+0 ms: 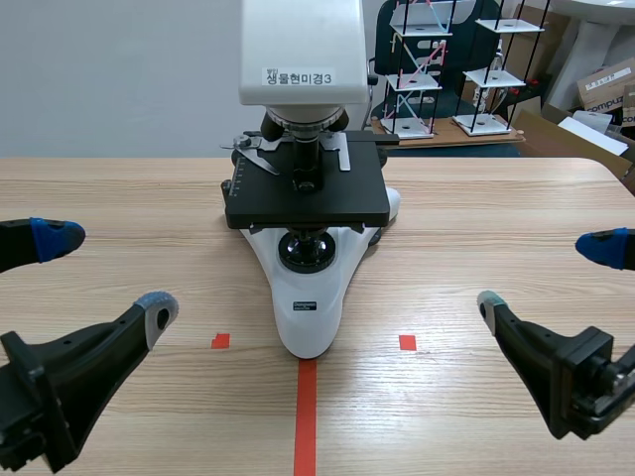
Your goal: Point at the fine focus knob
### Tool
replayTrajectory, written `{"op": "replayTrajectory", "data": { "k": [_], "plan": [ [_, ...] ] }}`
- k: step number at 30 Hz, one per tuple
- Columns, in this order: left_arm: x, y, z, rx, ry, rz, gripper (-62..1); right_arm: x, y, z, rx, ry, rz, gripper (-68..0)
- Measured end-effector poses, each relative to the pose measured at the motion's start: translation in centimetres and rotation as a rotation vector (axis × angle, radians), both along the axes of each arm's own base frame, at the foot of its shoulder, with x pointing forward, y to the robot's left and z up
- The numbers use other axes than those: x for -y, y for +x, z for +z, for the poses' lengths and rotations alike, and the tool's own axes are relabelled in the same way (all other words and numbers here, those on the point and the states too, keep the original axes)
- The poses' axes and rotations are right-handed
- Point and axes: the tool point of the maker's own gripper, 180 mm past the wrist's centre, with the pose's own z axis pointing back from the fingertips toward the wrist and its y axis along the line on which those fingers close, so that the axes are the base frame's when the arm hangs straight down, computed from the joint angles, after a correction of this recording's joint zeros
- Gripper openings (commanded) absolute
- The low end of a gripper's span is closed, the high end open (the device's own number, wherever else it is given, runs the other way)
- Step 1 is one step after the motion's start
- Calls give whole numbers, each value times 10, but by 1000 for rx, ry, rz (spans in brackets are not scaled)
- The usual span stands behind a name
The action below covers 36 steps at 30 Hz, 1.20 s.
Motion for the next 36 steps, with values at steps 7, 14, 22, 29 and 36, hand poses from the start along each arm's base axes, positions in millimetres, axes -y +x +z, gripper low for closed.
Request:
{"op": "replayTrajectory", "data": {
  "k": [7,14,22,29,36],
  "plan": [
    [0,-1,-1,1,8,-5,14,-1,0,2,11,1,2,-8],
    [0,-1,-1,1,8,-5,14,-1,0,2,11,1,2,-8],
    [0,-1,-1,1,8,-5,14,-1,0,2,11,1,2,-8],
    [0,-1,-1,1,8,-5,14,0,0,1,9,0,1,-61],
    [0,-1,-1,1,8,-5,14,5,0,-7,-8,-30,-6,-228]
  ]
}}
